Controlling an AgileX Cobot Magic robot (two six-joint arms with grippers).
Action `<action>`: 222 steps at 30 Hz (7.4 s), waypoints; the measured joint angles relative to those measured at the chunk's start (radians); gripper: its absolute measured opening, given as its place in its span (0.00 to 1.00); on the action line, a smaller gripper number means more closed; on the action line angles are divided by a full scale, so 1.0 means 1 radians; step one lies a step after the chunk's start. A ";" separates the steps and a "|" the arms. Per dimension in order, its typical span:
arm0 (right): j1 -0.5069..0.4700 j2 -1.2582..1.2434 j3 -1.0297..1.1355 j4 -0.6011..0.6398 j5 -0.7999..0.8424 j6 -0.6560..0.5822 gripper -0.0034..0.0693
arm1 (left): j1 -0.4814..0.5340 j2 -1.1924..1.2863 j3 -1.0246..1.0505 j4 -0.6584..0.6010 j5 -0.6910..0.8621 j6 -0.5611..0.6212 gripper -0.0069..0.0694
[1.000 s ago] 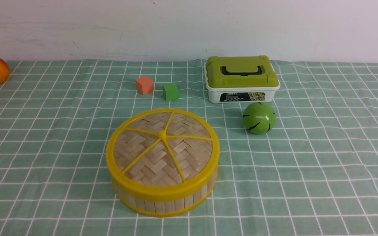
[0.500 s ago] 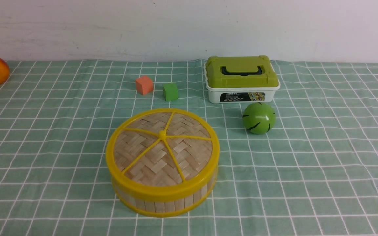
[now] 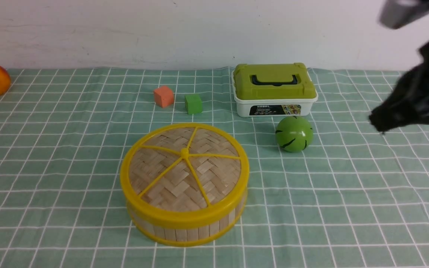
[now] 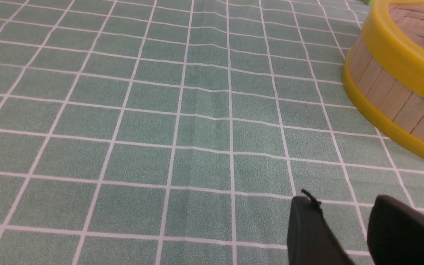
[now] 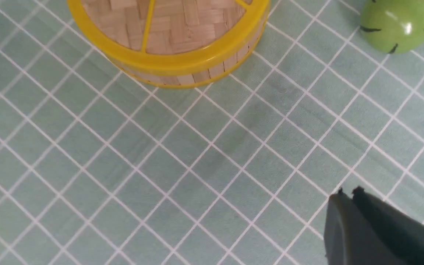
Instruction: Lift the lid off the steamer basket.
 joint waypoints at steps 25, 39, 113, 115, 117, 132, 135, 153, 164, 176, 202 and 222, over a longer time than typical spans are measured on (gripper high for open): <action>0.309 0.880 -0.743 -0.096 -0.083 0.185 0.73 | 0.000 0.000 0.000 0.000 0.000 0.000 0.40; 0.309 0.894 -0.750 -0.040 -0.079 0.185 0.23 | 0.000 0.000 0.000 0.000 0.000 0.000 0.40; -0.108 -0.633 0.686 -0.052 -0.518 0.219 0.02 | 0.000 0.000 0.000 0.000 0.000 0.000 0.40; -0.108 -0.664 0.699 -0.058 -0.516 0.219 0.02 | 0.000 0.000 0.000 0.000 0.000 0.000 0.40; -0.108 -0.680 0.702 -0.061 -0.505 0.219 0.02 | 0.000 0.000 0.000 0.000 0.000 0.000 0.40; -0.108 -0.692 0.704 -0.063 -0.457 0.219 0.04 | 0.000 0.000 0.000 0.000 0.000 0.000 0.40; -0.108 -0.692 0.704 -0.063 -0.454 0.219 0.04 | 0.000 0.000 0.000 0.000 0.000 0.000 0.40; -0.282 -1.316 1.397 -0.249 -1.014 0.349 0.05 | 0.000 0.000 0.000 0.000 0.000 0.000 0.40; -0.435 -1.440 1.571 -0.289 -0.980 0.550 0.05 | 0.000 0.000 0.000 0.000 0.000 0.000 0.40; -0.445 -1.440 1.568 -0.279 -0.887 0.551 0.05 | 0.000 0.000 0.000 0.000 0.000 0.000 0.40; -0.419 -1.440 1.563 -0.276 -0.860 0.551 0.08 | 0.000 0.000 0.000 0.000 0.000 0.000 0.40; -0.419 -1.440 1.563 -0.276 -0.860 0.551 0.11 | 0.000 0.000 0.000 0.000 0.000 0.000 0.40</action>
